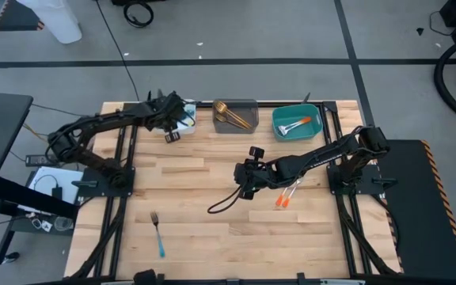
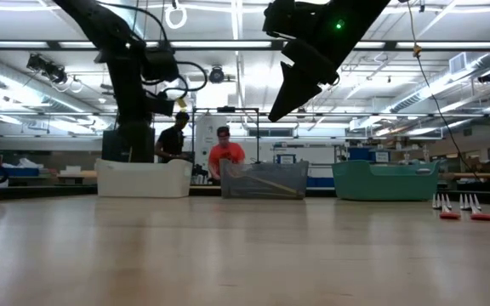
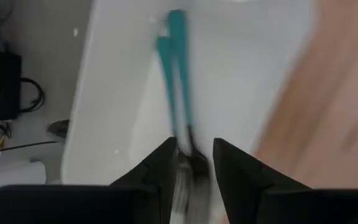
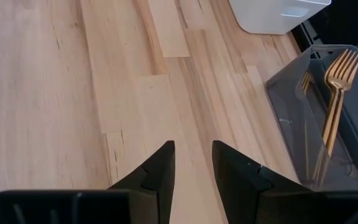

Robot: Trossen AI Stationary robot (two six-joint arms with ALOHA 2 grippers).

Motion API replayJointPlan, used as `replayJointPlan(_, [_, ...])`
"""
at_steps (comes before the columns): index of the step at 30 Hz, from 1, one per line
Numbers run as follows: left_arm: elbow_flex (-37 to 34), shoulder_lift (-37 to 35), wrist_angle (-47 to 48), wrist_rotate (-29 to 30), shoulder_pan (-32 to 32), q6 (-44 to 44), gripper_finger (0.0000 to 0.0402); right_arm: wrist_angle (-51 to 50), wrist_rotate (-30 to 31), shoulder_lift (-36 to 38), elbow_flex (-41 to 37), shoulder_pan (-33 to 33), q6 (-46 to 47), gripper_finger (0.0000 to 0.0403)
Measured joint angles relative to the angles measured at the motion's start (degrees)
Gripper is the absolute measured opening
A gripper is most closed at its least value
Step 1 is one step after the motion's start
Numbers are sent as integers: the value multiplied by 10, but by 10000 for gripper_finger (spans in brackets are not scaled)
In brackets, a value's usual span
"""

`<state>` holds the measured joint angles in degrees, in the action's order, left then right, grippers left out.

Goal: Sort silverware by color (type)
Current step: Put the blue fork into the white bin

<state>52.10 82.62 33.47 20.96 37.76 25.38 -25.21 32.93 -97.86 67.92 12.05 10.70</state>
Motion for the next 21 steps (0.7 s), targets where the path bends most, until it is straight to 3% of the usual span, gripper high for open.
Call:
replayJointPlan(13, [0, -29, 173, -53, -176, -7, 114, -2, 0, 0, 0, 0, -2, 117])
replayJointPlan(21, [0, -29, 204, -55, -293, -19, 114, -2, 0, 0, 0, -1, -14, 117])
